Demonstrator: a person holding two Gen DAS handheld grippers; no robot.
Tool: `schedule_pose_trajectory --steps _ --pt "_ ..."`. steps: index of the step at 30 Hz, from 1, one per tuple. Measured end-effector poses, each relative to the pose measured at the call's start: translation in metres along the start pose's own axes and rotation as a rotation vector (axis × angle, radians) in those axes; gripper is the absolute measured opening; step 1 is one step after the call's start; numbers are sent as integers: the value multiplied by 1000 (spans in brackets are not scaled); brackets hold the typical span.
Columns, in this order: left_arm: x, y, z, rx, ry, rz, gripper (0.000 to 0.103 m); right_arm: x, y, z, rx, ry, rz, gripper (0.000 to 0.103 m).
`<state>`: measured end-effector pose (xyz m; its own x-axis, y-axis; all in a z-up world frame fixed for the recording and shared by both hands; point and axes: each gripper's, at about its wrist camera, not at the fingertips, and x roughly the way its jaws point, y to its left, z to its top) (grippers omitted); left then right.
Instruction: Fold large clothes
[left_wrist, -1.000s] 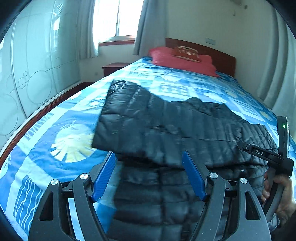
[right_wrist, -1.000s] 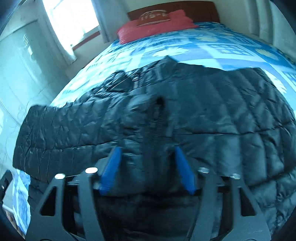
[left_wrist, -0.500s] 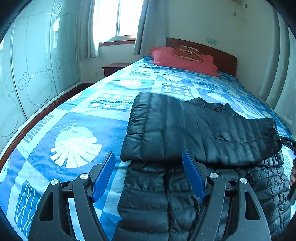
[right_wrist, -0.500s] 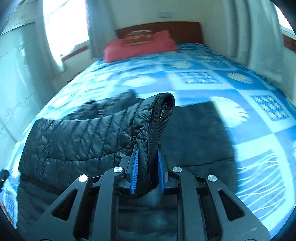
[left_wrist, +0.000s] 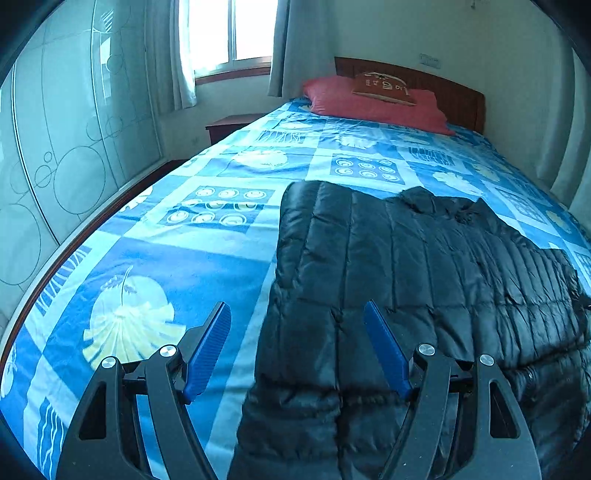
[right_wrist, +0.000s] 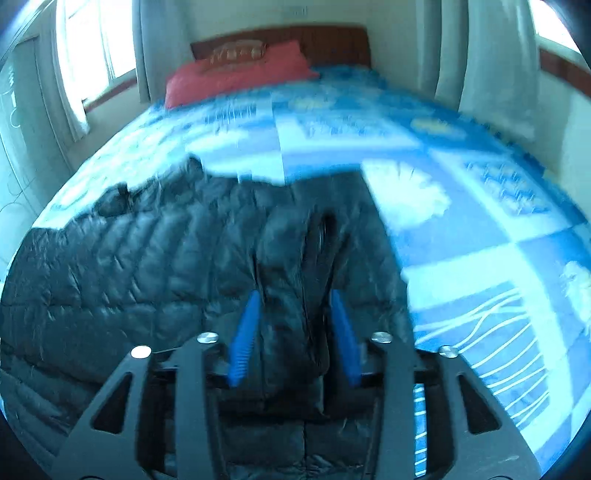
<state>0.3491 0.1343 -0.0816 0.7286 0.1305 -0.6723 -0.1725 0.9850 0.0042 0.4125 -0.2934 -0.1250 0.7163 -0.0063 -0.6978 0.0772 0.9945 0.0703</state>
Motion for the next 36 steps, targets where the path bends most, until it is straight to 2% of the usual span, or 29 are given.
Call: schedule_pose_trajectory --steps 2,4,7,9,11,14,16,19,22,25,27,28,30,32,36 --pt "9 -2 2 15 6 14 73 2 7 3 -6 4 36 43" --pt "22 -3 1 25 29 40 73 14 16 1 -17 45 71 43" --pt "42 -3 -6 35 89 65 73 42 23 -14 -64 114 33 43" --pt "57 -3 -12 43 135 75 75 48 23 -19 -69 105 30 43" --pt "65 0 -15 29 162 54 75 47 24 -17 -68 111 27 43" --pt "58 6 -12 3 173 41 75 35 24 -10 -54 104 38 42" --pt "40 10 -3 -10 153 38 74 26 25 0 -50 59 49 44" --pt "18 8 17 -19 50 15 74 24 30 18 -38 15 60 49" --pt "30 0 35 -11 17 -8 74 45 37 31 -23 25 74 50" --pt "71 -4 43 -19 88 11 74 73 43 30 -36 77 58 50" --pt "102 -3 37 -27 182 14 75 90 39 24 -23 111 73 53" --pt "113 -1 33 -51 219 -17 75 90 39 23 -19 111 78 53" --pt "109 2 34 -70 215 -25 75 87 40 28 -17 120 78 53" --pt "95 4 39 -69 194 -14 73 76 43 36 -23 87 81 53" --pt "66 -7 63 -38 43 -23 73 72 60 51 -30 35 130 53"
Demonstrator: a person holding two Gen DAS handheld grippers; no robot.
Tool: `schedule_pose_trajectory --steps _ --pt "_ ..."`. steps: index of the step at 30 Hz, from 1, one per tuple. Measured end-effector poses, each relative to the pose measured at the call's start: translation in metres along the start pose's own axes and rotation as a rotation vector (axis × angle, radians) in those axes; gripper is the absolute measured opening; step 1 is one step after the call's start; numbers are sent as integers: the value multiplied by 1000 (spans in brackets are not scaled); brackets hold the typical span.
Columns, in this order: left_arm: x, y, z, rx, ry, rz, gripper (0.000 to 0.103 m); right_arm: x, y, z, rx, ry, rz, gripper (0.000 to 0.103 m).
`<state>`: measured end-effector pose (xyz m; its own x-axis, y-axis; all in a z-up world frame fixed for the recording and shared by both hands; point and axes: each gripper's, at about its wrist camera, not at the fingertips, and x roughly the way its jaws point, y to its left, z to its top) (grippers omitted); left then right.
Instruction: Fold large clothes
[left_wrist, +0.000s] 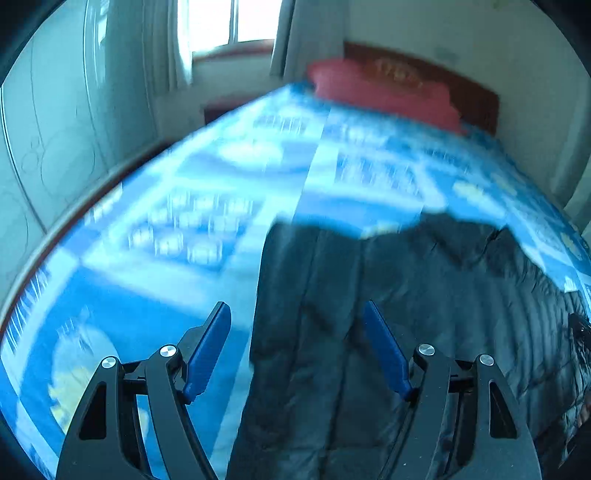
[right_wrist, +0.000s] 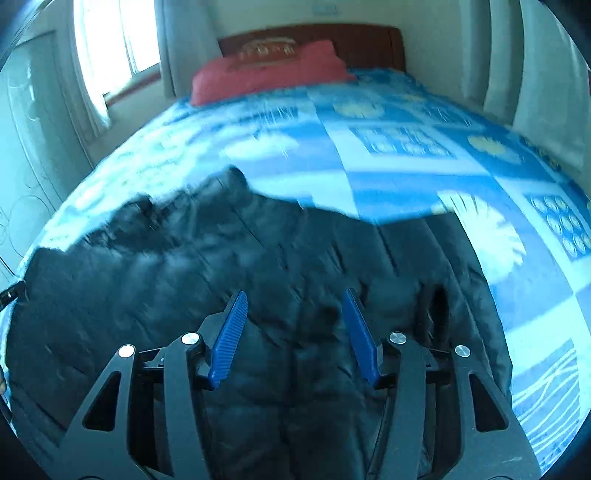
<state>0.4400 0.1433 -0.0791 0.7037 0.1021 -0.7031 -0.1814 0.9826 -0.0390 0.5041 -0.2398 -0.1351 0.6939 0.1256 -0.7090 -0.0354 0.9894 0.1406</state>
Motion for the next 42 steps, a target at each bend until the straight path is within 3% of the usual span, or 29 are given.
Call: schedule_pose_trajectory --steps 3,5,7,9,13,21,33,39,42 --pt "19 -9 8 31 11 16 73 19 18 1 -41 21 7 53" --pt "46 -6 7 22 78 58 73 37 25 -5 -64 60 -20 53" --pt "71 3 -1 -7 157 37 78 43 24 -9 -61 56 -9 54" --pt "81 13 -6 -64 165 9 83 44 21 -10 -49 53 5 55" --pt "76 7 -4 -37 158 26 82 36 20 -9 -49 31 9 55" --pt "-10 47 -28 -107 103 -26 82 -66 -10 -38 -41 -28 17 69" --pt "-158 98 -183 -176 188 -170 82 -209 -108 -191 146 93 -66 69" --pt "-192 101 -240 -245 257 -225 82 -244 -120 -253 207 148 -46 69" --pt "-201 101 -253 -279 276 -260 82 -260 -119 -275 226 149 -19 69"
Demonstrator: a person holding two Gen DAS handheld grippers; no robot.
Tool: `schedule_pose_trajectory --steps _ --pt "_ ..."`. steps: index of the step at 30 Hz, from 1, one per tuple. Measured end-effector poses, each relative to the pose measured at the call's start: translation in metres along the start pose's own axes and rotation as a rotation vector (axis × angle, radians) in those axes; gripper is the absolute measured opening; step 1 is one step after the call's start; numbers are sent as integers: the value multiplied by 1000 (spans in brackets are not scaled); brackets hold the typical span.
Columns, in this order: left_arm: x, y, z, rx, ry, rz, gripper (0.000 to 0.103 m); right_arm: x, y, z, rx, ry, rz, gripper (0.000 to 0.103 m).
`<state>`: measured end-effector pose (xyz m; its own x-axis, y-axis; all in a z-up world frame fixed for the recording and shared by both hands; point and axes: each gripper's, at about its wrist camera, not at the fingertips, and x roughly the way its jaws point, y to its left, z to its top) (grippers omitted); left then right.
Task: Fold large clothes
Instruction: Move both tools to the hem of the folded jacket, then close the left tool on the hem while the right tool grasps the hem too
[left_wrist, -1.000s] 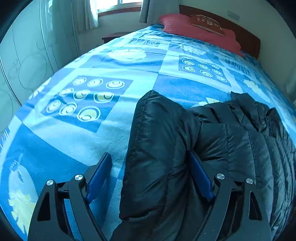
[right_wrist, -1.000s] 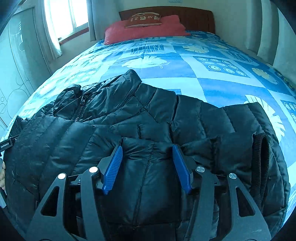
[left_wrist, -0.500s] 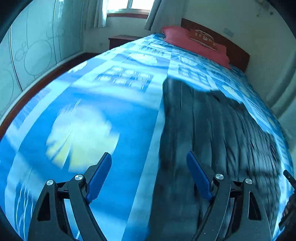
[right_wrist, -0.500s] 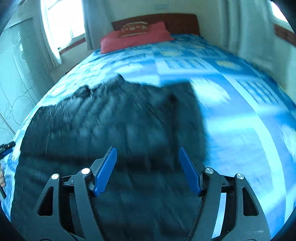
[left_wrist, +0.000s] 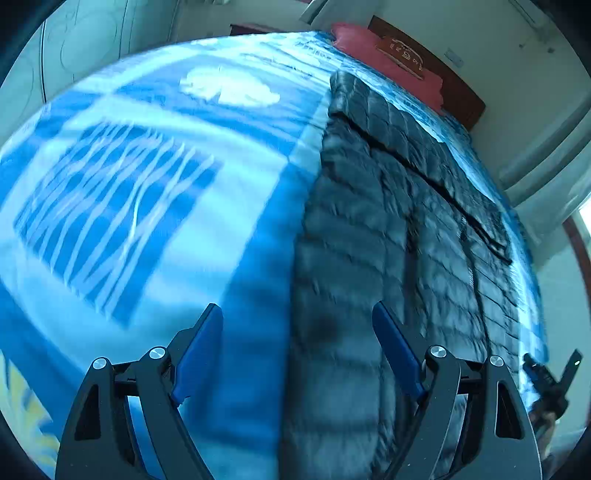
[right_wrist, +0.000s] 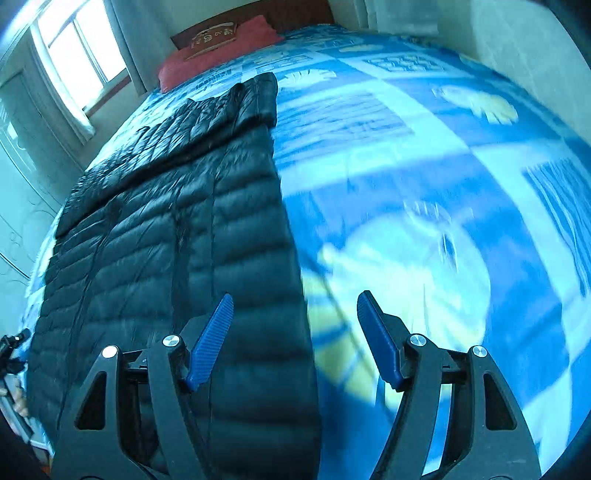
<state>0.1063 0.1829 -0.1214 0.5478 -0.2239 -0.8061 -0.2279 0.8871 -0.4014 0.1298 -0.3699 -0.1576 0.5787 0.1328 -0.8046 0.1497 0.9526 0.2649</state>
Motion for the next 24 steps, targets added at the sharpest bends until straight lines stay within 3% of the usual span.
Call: schedule_pose_trajectory --steps 4,17,24 --pt "-4 0 -22 -25 18 -37 82 -10 -1 -23 13 20 38 69" --pt "-19 -8 -61 39 25 -79 81 -35 5 -74 12 60 131 69" --pt "-21 -11 -72 40 48 -137 74 -42 7 -84 22 58 166 46"
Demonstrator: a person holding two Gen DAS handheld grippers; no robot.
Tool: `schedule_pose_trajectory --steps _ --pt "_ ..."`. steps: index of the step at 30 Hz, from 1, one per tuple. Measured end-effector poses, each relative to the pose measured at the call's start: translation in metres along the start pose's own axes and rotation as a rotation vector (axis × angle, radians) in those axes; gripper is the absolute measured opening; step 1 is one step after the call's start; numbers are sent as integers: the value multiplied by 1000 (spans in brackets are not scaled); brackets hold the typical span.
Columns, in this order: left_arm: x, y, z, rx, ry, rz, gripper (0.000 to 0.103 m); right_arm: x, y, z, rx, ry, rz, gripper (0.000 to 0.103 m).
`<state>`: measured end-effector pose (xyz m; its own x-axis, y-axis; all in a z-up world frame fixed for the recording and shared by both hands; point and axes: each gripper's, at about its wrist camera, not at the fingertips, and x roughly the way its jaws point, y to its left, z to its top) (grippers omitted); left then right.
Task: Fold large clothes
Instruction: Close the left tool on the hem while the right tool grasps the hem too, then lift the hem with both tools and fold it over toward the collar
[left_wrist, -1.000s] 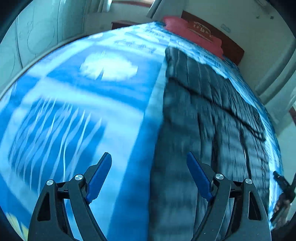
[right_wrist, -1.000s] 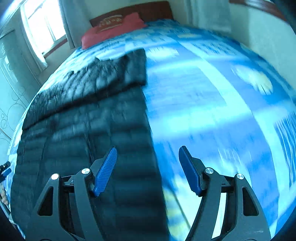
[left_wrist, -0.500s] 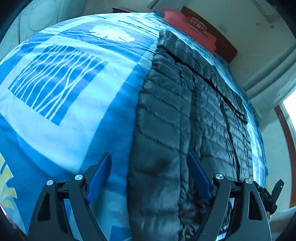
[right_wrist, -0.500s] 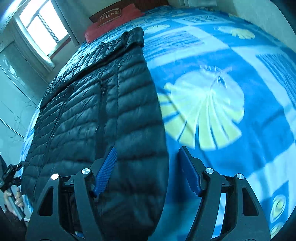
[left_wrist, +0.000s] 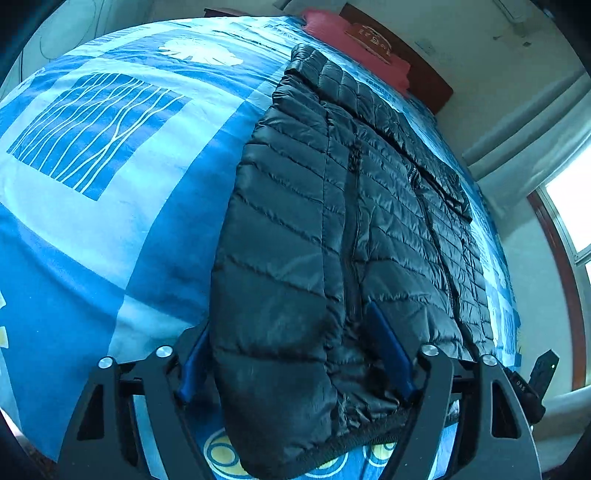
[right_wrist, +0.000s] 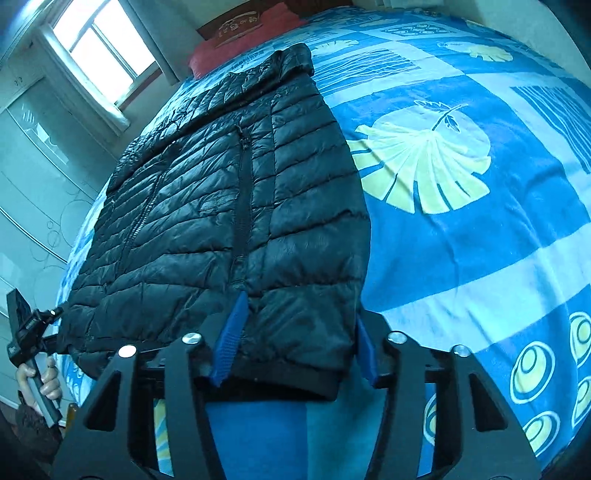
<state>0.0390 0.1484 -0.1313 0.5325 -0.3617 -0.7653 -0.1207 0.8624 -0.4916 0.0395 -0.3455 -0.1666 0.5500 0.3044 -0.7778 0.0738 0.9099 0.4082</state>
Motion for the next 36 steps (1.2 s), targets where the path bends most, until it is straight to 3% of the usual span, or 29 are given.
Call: schedule_pose_trajectory --steps 7,11,14,20,36 --pt "-2 -3 -5 21 6 -9 53 -1 -2 -1 23 -8 35 21" --pt "-6 3 -5 -3 1 -11 31 -6 -7 -1 56 -17 76 16" --pt "-9 5 -6 -15 -2 -23 24 -8 -7 -1 61 -21 86 15" --pt "-18 1 -5 -5 -18 -39 18 -19 -7 0 71 -41 123 13" --pt "-83 -15 -8 -24 -80 -198 13 -80 -5 -4 154 -87 315 12"
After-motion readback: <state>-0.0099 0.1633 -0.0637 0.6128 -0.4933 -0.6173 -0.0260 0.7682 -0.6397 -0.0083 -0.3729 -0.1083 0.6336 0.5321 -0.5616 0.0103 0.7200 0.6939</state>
